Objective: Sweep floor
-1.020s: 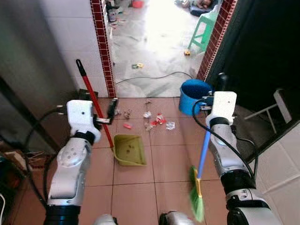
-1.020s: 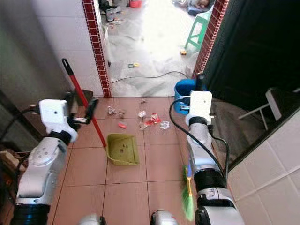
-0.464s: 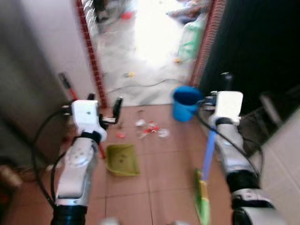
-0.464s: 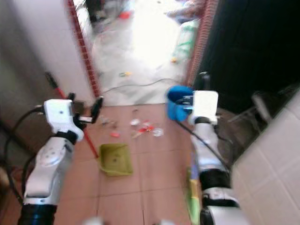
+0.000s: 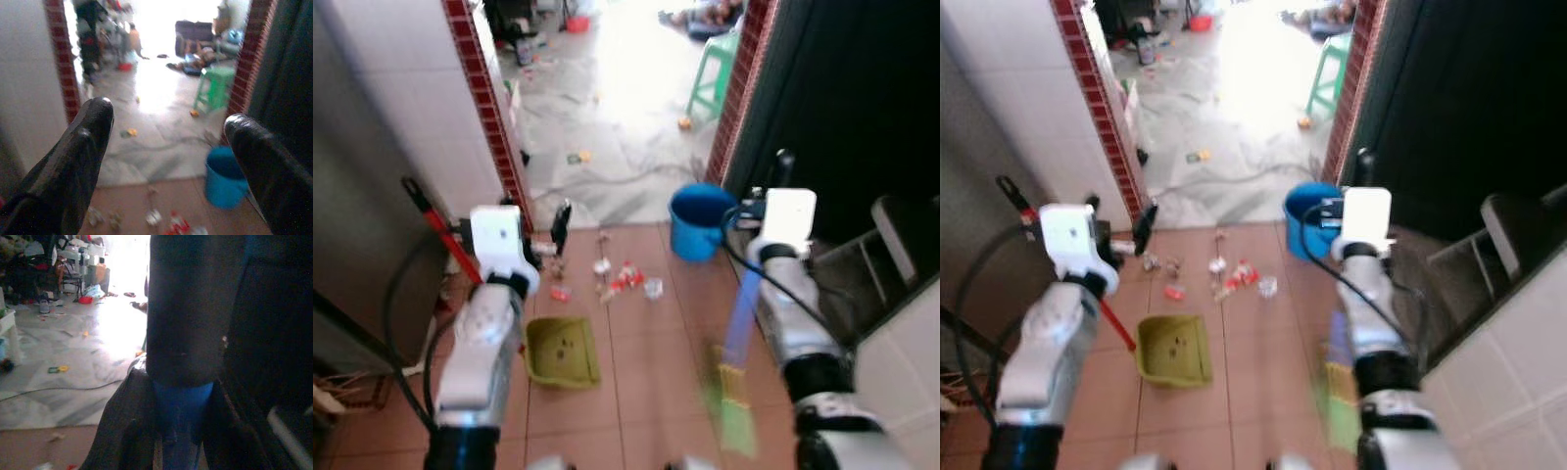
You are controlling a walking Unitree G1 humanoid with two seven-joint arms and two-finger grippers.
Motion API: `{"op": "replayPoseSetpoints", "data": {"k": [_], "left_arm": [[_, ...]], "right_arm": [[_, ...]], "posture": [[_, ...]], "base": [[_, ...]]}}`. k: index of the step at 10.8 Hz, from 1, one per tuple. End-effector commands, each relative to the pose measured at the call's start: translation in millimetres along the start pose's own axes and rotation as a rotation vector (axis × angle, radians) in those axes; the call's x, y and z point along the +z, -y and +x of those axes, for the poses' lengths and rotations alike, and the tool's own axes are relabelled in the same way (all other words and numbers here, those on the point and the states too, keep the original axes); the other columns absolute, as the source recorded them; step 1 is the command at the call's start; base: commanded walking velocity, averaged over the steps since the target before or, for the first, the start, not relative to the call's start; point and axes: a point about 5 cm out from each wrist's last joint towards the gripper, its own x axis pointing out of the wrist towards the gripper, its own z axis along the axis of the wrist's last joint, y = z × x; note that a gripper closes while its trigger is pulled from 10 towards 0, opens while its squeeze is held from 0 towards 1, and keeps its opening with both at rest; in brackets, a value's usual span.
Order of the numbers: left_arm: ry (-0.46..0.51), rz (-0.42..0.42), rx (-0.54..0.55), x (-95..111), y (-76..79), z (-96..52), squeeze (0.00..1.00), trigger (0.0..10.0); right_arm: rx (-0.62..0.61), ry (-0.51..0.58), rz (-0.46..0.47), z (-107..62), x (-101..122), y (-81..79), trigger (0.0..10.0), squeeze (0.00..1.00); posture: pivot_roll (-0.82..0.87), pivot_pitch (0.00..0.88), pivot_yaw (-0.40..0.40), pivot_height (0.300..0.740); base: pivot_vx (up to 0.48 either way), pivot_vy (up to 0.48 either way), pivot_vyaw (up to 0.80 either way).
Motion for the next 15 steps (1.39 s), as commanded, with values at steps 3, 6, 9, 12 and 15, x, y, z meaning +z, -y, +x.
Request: {"op": "replayPoseSetpoints", "data": {"k": [3,6,9,12,15], "left_arm": [[-0.006,0.034,0.052,0,-11.7,-2.0,0.00,10.0],[0.024,0.056,0.066,4,-10.3,-2.2,0.00,10.0],[0.064,0.128,0.126,10,-11.2,-1.1,0.00,10.0],[0.043,0.148,0.128,5,-12.1,-0.9,0.00,10.0],[0.041,0.163,0.147,8,-13.5,0.3,0.00,10.0]], "right_arm": [[0.029,0.049,0.024,5.3,14,-14.7,10.0,0.00],[0.028,0.050,0.022,6.3,14,-13.3,10.0,0.00],[0.027,0.053,0.022,8.4,14,-11.5,10.0,0.00],[0.037,0.063,0.027,8.2,15,-13.4,10.0,0.00],[0.038,0.061,0.041,9.1,16,-12.4,10.0,0.00]], "posture": [[-0.01,0.000,-0.031,0.740],[-0.01,0.000,-0.033,0.740],[0.00,0.000,-0.033,0.740],[0.00,0.000,-0.028,0.740],[0.02,0.000,-0.028,0.740]], "base": [[0.097,0.421,0.17],[0.000,0.292,0.00],[0.000,0.000,0.00],[0.000,0.000,0.39],[0.000,0.000,0.48]]}}
